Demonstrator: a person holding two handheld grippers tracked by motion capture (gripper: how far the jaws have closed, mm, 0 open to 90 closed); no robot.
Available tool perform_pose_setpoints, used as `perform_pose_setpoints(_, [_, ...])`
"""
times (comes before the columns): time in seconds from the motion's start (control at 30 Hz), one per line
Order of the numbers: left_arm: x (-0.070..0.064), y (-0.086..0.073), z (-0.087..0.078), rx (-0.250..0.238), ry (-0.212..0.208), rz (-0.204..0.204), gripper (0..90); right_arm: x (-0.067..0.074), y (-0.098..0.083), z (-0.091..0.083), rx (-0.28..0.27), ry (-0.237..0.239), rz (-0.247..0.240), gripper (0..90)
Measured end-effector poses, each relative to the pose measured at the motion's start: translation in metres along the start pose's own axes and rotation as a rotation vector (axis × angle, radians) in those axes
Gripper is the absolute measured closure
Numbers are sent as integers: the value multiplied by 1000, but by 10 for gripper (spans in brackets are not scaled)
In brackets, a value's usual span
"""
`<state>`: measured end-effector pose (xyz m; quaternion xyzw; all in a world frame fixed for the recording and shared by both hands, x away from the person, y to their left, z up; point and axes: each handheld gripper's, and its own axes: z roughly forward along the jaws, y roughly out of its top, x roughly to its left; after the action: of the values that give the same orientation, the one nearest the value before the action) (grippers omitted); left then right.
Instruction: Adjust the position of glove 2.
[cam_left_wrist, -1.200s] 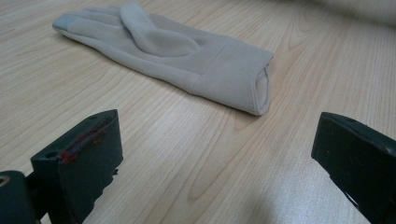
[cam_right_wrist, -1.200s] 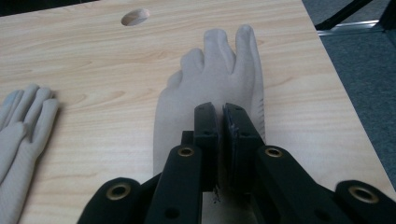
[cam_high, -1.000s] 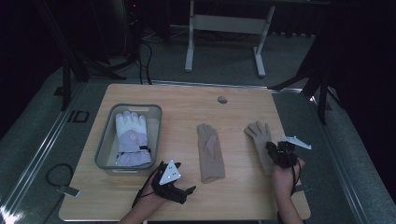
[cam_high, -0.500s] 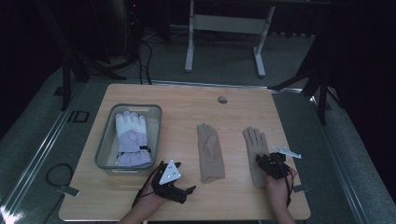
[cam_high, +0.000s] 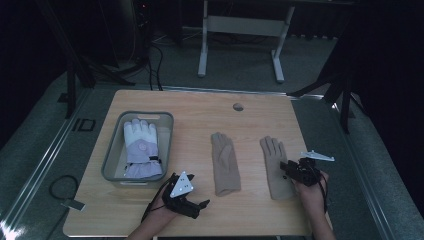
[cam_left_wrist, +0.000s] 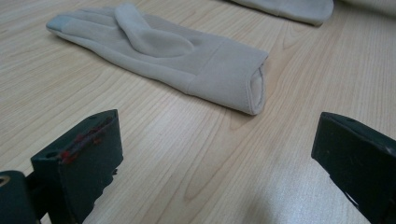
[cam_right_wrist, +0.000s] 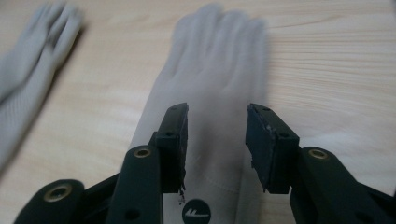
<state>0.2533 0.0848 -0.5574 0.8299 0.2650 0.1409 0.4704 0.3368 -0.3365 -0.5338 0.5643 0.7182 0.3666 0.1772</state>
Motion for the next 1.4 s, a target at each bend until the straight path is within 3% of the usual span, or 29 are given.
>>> perform_pose_setpoints(0.1, [0,0,1,3,-2,-2,19,0,0,4,5,26,-98,584])
perform_pose_setpoints(0.2, [0,-1,1,2,-9,-4,19,0,4,3,-19,56,-164,585])
perform_pose_setpoints(0.33, [-1,0,1,-2,-13,-3,19,-2,8,4,-2,93,-225,584])
perform_pose_setpoints(0.43, [-1,0,0,-4,-17,-1,19,-4,5,5,20,96,-258,582])
perform_pose_setpoints(0.6, [-1,0,1,-3,-15,-2,19,-5,-3,12,55,90,-242,546])
perform_pose_setpoints(0.7, [-1,0,1,2,-12,-4,19,-3,-7,16,50,80,-261,545])
perform_pose_setpoints(0.73, [-1,0,1,1,-13,-8,19,-1,-8,16,42,66,-274,565])
perform_pose_setpoints(0.77, [-1,0,1,1,-12,-8,19,5,-12,16,26,40,-289,649])
perform_pose_setpoints(0.83, [-1,0,1,-1,-13,-10,19,11,-14,17,13,25,-287,758])
perform_pose_setpoints(0.9, [-2,0,1,-1,-12,-9,19,15,-14,17,13,0,-280,808])
perform_pose_setpoints(0.97, [-2,0,1,-2,-12,-10,19,20,-13,18,15,-29,-261,826])
perform_pose_setpoints(1.1, [-1,0,1,-1,-13,-10,19,22,-7,16,3,-30,-186,838])
perform_pose_setpoints(1.3, [0,0,0,-2,-10,-10,19,28,15,1,-73,-40,-100,840])
perform_pose_setpoints(1.4, [0,0,0,-1,-10,-9,19,32,22,-4,-94,-45,-85,840])
